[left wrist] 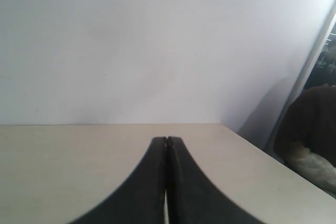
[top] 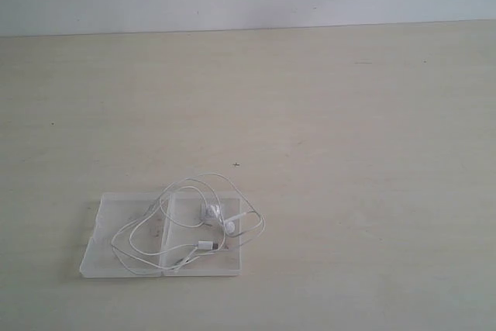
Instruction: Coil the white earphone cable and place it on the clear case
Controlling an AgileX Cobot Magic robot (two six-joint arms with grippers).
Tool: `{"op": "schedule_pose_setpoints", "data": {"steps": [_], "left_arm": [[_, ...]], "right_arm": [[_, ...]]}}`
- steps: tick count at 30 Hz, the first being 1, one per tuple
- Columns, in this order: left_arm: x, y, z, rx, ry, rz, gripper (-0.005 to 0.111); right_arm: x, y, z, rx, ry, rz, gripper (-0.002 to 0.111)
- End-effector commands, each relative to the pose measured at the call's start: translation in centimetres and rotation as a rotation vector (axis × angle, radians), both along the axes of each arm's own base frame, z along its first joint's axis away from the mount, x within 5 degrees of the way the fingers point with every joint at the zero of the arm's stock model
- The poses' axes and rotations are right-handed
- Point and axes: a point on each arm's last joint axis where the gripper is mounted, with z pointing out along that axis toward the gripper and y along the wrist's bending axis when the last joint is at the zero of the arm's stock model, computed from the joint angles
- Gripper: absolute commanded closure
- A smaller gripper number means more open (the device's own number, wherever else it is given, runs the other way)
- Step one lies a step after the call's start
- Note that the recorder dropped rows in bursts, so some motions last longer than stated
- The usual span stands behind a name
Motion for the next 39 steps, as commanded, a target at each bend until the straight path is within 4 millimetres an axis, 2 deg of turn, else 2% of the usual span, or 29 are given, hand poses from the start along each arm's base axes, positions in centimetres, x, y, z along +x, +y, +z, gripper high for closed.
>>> {"op": "schedule_pose_setpoints", "data": {"steps": [1,18,24,27,32,35,39], "left_arm": [[-0.2,-0.2,-0.2,-0.002,0.004,-0.03,0.107],[-0.2,-0.3,-0.2,0.0,0.004,-0.035,0.107],[-0.2,-0.3,-0.2,0.0,0.004,-0.035,0.107],[-0.2,-0.3,-0.2,0.001,0.004,-0.037,0.107],[-0.2,-0.3,-0.2,0.001,0.004,-0.037,0.107],[-0.2,-0.3,-0.2,0.001,0.004,-0.037,0.107],[-0.2,-0.3,-0.2,0.001,0.004,-0.037,0.107]], "right_arm": [[-0.7,-0.7,-0.2,0.049,0.026,0.016,0.108],[-0.8,-0.7,-0.2,0.055,0.036,0.025,0.108],[-0.3,-0.6,0.1,0.032,-0.051,0.03,0.108],[0.0,-0.3,-0.8,0.03,-0.047,0.006,0.108],[0.9,0.5,-2.0,0.021,-0.178,0.003,0.108],[1.5,0.7,-3.7,0.026,-0.231,-0.016,0.108],[1.9,-0.1,-6.4,0.07,-0.327,-0.091,0.108]]}}
